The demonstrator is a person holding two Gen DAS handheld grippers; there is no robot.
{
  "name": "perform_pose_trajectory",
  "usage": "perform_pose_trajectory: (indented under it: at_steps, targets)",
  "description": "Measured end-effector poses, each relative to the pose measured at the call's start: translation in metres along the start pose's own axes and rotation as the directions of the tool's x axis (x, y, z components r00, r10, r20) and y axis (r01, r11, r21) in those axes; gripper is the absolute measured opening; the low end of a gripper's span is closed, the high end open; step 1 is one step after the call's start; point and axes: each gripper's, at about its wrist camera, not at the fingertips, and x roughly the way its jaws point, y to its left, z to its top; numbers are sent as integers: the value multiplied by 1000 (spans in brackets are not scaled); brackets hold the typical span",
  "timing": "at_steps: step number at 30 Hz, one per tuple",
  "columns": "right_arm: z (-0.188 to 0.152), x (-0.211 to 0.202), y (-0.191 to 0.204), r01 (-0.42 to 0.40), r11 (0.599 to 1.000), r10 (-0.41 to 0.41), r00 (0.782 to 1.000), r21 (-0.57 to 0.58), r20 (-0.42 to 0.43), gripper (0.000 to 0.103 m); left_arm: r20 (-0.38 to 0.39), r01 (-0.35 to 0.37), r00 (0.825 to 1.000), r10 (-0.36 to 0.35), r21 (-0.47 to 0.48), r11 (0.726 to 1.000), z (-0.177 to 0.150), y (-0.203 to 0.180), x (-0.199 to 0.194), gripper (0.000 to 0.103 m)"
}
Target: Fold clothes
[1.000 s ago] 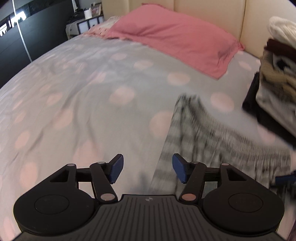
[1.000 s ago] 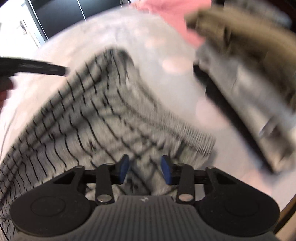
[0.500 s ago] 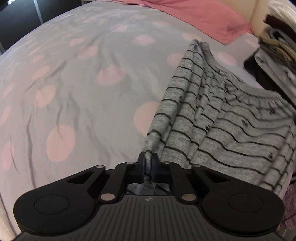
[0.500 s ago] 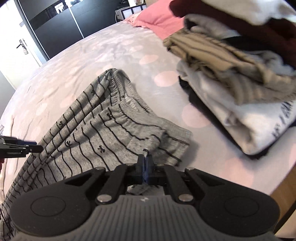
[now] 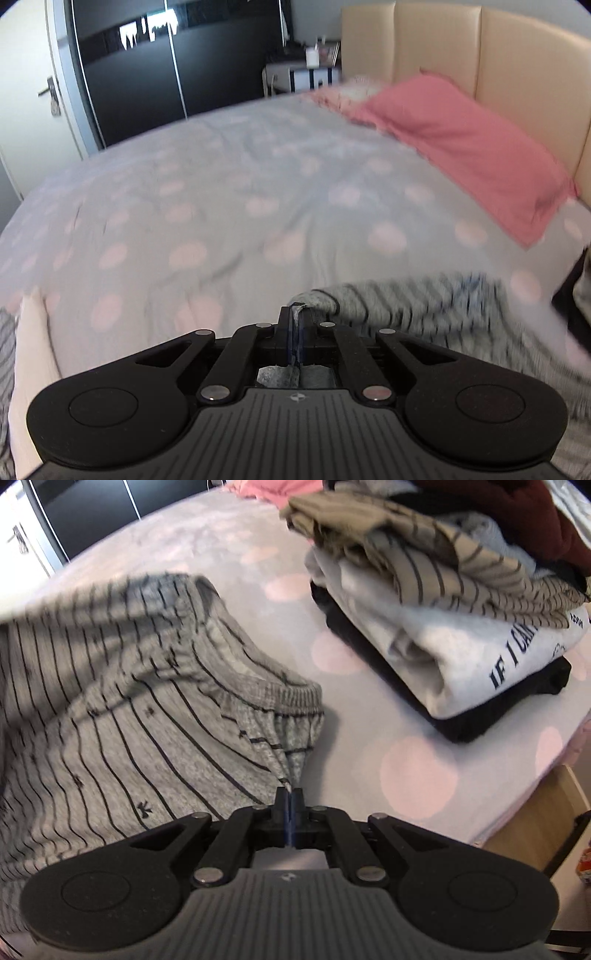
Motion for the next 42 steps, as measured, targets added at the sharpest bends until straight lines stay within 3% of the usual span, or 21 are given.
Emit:
perform_pose_trajectory:
  at_steps: [5, 9, 12, 14, 16, 18, 20, 25, 29, 31, 32, 33, 35, 38, 42]
  targets:
    - [-3, 9, -10, 25, 1000, -25, 998, 13, -58, 1, 17, -13, 1000, 13, 12, 1000, 15, -13, 25, 1]
    - [1, 5, -4, 15, 1000, -15, 999, -17, -49, 2, -76, 19, 997, -21, -17, 1000, -7, -16, 62, 2]
    - [11, -11, -1, 0, 1000, 0, 1000, -28, 8, 9, -93, 31, 995, -30, 12, 999, -25, -12, 67, 19]
    - [18, -23, 3, 17, 998, -13, 997, -56, 70, 10, -96, 45, 995, -41, 35, 998, -36, -9, 66, 40]
    - [25, -31, 8, 18, 995, -5, 991, -100, 135, 15, -90, 62, 994, -57, 52, 997, -45, -2, 55, 44]
    - [33, -33, 15, -7, 988, 33, 985, -157, 169, 33, -92, 71, 994, -64, 73, 995, -54, 4, 40, 44]
    - [44, -24, 27, -8, 975, 48, 984, -224, 173, 36, -95, 83, 993, -75, 89, 993, -63, 12, 25, 44]
    - [75, 19, 51, -34, 929, 81, 990, -369, 114, 36, -94, 76, 993, -73, 33, 997, -94, 45, -27, 49]
    - [91, 57, 55, -75, 929, 89, 996, -362, 21, 36, -138, 50, 989, -52, -15, 999, -127, 75, -68, 52]
    - [91, 70, 49, -118, 949, 112, 993, -292, -38, 27, -171, 45, 984, -51, -40, 998, -145, 88, -87, 56]
    - [91, 74, 47, -138, 957, 126, 990, -255, -62, 7, -184, 37, 982, -45, -48, 998, -156, 93, -95, 58]
    - [90, 75, 46, -142, 962, 129, 989, -235, -69, 7, -197, 28, 980, -39, -56, 998, -167, 97, -102, 58]
    - [86, 71, 46, -103, 967, 95, 994, -234, -48, 6, -217, 9, 976, -24, -70, 998, -188, 104, -114, 58]
    - [85, 59, 43, 22, 971, -22, 1000, -238, 4, 6, -240, -25, 971, 3, -86, 996, -217, 112, -128, 58]
    - [85, 49, 39, 153, 952, -144, 988, -264, 53, 6, -248, -86, 967, 61, -91, 992, -235, 128, -140, 58]
